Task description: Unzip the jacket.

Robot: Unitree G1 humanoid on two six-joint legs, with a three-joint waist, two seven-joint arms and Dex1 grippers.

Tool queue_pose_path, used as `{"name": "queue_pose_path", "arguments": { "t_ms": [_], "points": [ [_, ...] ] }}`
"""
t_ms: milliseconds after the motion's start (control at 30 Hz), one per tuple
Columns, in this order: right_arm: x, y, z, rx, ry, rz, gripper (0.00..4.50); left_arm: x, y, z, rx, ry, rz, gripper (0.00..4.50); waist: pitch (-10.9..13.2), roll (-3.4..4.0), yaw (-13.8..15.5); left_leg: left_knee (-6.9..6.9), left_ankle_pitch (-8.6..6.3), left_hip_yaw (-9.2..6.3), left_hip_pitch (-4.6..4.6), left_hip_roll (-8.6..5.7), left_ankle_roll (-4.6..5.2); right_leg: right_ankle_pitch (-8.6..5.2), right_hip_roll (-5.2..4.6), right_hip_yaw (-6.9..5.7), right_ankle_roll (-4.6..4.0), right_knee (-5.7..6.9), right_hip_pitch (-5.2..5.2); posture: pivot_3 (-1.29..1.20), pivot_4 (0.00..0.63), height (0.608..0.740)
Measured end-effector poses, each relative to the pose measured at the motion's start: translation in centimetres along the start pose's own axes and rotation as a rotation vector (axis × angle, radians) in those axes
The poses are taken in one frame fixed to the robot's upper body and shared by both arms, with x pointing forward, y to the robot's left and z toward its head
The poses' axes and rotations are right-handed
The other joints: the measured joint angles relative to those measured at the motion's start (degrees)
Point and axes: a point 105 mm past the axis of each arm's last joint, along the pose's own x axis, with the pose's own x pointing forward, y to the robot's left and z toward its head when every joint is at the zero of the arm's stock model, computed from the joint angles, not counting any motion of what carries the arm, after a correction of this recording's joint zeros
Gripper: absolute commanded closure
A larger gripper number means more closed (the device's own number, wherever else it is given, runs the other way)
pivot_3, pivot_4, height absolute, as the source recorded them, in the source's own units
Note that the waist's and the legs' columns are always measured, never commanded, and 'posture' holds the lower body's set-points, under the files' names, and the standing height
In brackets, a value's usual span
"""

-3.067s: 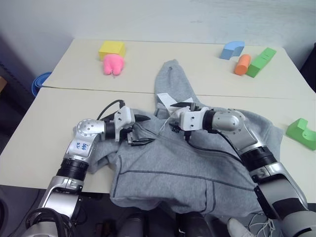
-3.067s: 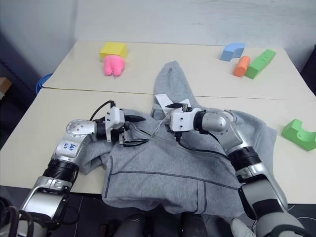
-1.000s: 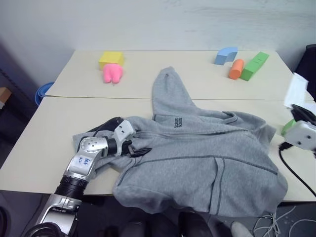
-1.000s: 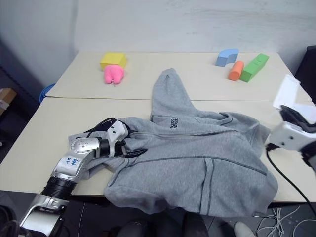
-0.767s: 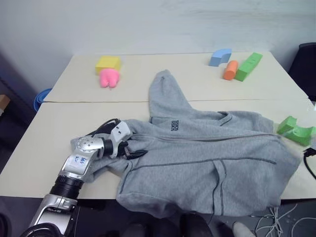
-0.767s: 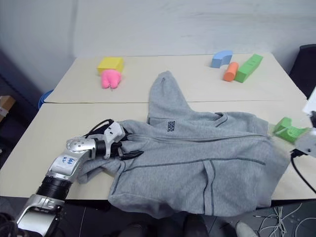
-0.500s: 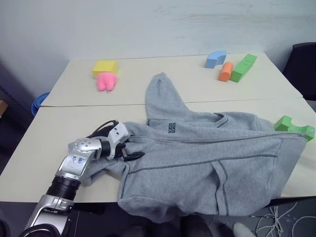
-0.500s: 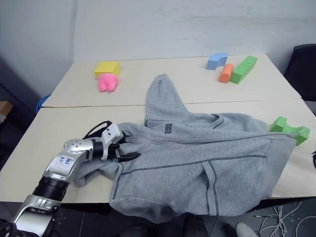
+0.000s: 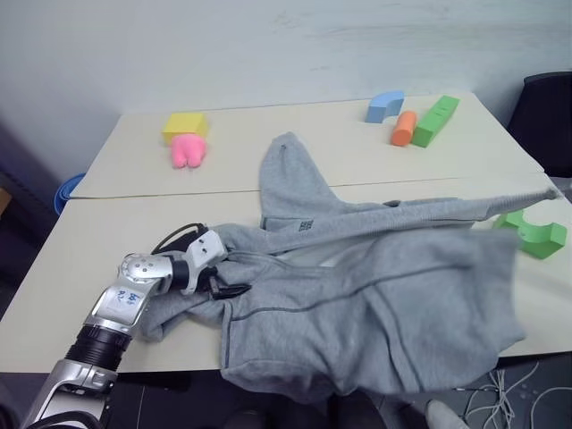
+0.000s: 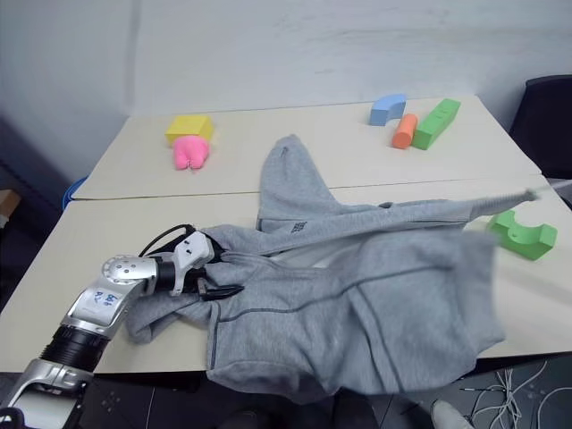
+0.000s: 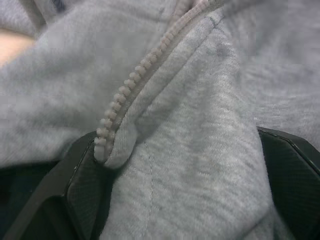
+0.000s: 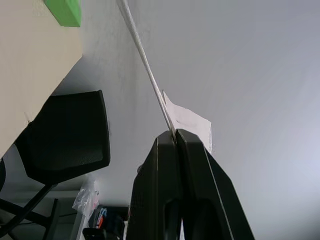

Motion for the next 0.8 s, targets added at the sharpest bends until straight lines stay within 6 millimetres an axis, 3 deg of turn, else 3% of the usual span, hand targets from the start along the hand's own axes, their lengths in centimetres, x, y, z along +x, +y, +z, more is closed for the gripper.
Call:
{"name": "queue_pose_path", "arguments": {
  "t_ms": [67, 167, 233, 300, 367, 467, 567, 600, 667, 733, 800],
  "points": [
    [-0.1, 0.9, -0.4, 0.068, 0.031, 0.058, 4.44, 0.0, 0.0, -0.1, -0.001, 0.000, -0.002, 0.00, 0.0, -0.09, 0.2, 0.00, -0.01, -0.05, 0.01, 0.00, 0.01, 0.00, -0.02, -0.01, 0.00, -0.03, 0.04, 0.00, 0.150, 0.740],
    [-1.3, 4.7, -1.1, 0.174, 0.098, 0.163, 4.44, -0.1, 0.0, -0.2, -0.002, -0.002, -0.002, 0.00, -0.2, -0.29, 0.5, -0.02, -0.07, -0.08, 0.01, 0.06, -0.03, -0.02, -0.03, -0.04, -0.03, -0.04, 0.03, 0.00, 0.150, 0.740],
    [-2.2, 6.8, -1.4, 0.217, 0.137, 0.202, 4.44, -0.3, 0.0, -0.5, -0.004, -0.011, -0.002, 0.00, -0.3, -0.01, 0.3, -0.05, -0.13, 0.00, 0.00, 0.05, -0.10, -0.02, -0.03, 0.03, -0.04, -0.03, -0.03, 0.00, 0.150, 0.740],
    [-2.3, 7.1, -1.1, 0.265, 0.132, 0.201, 4.27, -0.6, 0.0, -0.8, -0.013, -0.035, -0.001, 0.00, -0.2, 0.30, -0.2, -0.13, -0.14, 0.08, 0.01, 0.04, -0.11, -0.02, -0.03, 0.08, -0.04, 0.03, -0.12, 0.00, 0.150, 0.740],
    [-2.4, 7.1, -0.8, 0.384, 0.127, 0.188, 3.85, -1.1, -0.2, -1.0, -0.058, -0.094, 0.007, 0.00, -0.1, 0.06, -0.3, -0.37, 0.00, 0.07, 0.00, 0.07, -0.08, -0.07, 0.01, 0.05, -0.14, 0.09, -0.27, 0.00, 0.150, 0.740],
    [-2.7, 7.0, -0.1, 0.541, 0.096, 0.202, 2.85, -2.4, -0.8, -0.6, -0.091, -0.162, -0.037, 0.00, 0.2, -0.36, -0.2, -0.40, 0.08, 0.09, -0.20, 0.07, -0.11, -0.11, 0.03, 0.04, -0.21, 0.34, -0.87, 0.00, 0.150, 0.740],
    [-3.9, 8.0, 2.0, 0.829, 0.002, 0.276, 1.94, -4.3, -2.3, -0.1, -0.137, -0.214, -0.146, 0.00, 0.6, -0.89, -0.1, -0.48, 0.20, 0.01, -0.33, 0.23, -0.22, -0.18, 0.23, -0.08, -0.33, 0.37, -1.01, 0.00, 0.150, 0.740],
    [-4.9, 8.6, 3.3, 1.003, -0.041, 0.383, 1.53, -5.1, -2.8, 0.3, -0.150, -0.232, -0.185, 0.00, 0.9, -1.13, 0.2, -0.44, 0.20, -0.07, -0.49, 0.25, -0.21, -0.18, 0.25, -0.16, -0.34, 0.45, -1.05, 0.00, 0.150, 0.740],
    [-6.4, 8.8, 4.6, 1.177, -0.076, 0.532, 0.89, -6.4, -3.1, 0.8, -0.131, -0.230, -0.222, 0.00, 1.2, -1.29, 1.0, -0.26, 0.12, -0.11, -0.76, 0.26, -0.07, -0.18, 0.21, -0.18, -0.34, 0.42, -1.19, 0.00, 0.150, 0.740],
    [-6.8, 7.9, 5.4, 1.259, -0.117, 0.598, 0.23, -7.8, -2.7, 1.5, -0.100, -0.242, -0.214, 0.00, 1.2, -1.29, 1.4, 0.22, -0.11, -0.14, -1.23, 0.21, 0.18, -0.17, 0.05, -0.20, -0.33, 0.41, -1.51, 0.00, 0.150, 0.740],
    [-6.8, 6.6, 7.4, 1.270, -0.214, 0.661, 0.06, -9.1, -2.3, 1.8, -0.072, -0.243, -0.196, 0.00, 1.2, -1.34, 1.5, 0.36, -0.17, -0.12, -1.35, 0.13, 0.28, -0.12, -0.07, -0.16, -0.25, 0.37, -1.60, 0.00, 0.150, 0.740]
  ]
}}
